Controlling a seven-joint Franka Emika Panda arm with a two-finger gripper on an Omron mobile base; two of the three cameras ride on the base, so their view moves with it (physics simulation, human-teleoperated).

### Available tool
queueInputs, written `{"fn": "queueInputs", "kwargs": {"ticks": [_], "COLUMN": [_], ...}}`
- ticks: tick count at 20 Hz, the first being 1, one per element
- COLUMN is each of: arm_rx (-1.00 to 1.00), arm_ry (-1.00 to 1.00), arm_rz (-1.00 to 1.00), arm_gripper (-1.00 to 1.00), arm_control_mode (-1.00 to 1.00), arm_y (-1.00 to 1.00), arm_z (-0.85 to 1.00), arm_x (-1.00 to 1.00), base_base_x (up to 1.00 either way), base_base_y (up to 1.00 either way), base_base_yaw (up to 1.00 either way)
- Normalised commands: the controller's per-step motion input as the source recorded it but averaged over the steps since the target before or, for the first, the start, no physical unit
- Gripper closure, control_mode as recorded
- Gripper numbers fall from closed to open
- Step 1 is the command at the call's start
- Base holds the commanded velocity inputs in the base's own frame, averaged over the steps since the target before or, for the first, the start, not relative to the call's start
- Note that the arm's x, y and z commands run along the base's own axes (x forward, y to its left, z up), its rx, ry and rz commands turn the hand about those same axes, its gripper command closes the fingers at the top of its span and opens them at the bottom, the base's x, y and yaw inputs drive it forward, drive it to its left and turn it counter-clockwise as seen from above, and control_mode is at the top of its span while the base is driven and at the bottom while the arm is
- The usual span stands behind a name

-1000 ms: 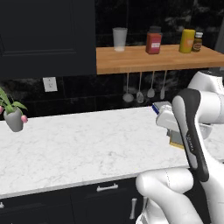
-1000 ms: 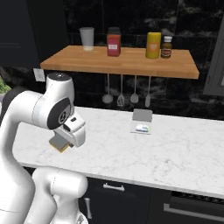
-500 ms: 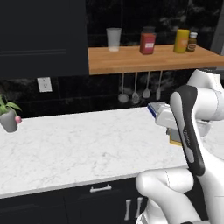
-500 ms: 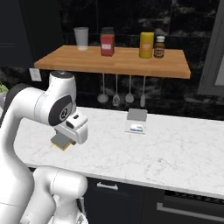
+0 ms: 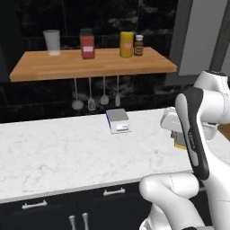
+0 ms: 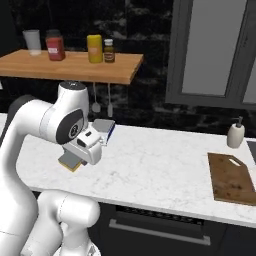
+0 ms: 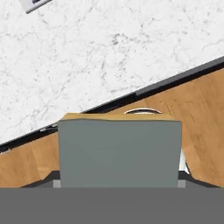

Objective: Pick up the sponge from the counter and clean the cutting board by briefly scrubbing or pressing down on the cutting board. Once finished, release the sponge.

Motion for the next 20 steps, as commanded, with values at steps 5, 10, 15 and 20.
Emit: {"fn": "queueInputs", "kwargs": {"ticks": [5,10,15,20], "arm_rx": [0.00,0.00,0.00,0.00], "arm_ry": [0.00,0.00,0.00,0.00], "arm_rz": [0.00,0.00,0.00,0.00], "arm_gripper": [1.00,1.00,1.00,1.00], "arm_control_mode": [1.00,1.00,1.00,1.00], "arm_y": [0.00,0.00,0.00,0.00], "arm_z": [0.00,0.00,0.00,0.00], "arm_x": [0.00,0.00,0.00,0.00], "base_base_x": [0.07,0.04,0.39,0.61], "base_base_y": [-1.00,-1.00,-0.98,-0.71], "base_base_yaw": [0.04,0.08,0.08,0.06]}}
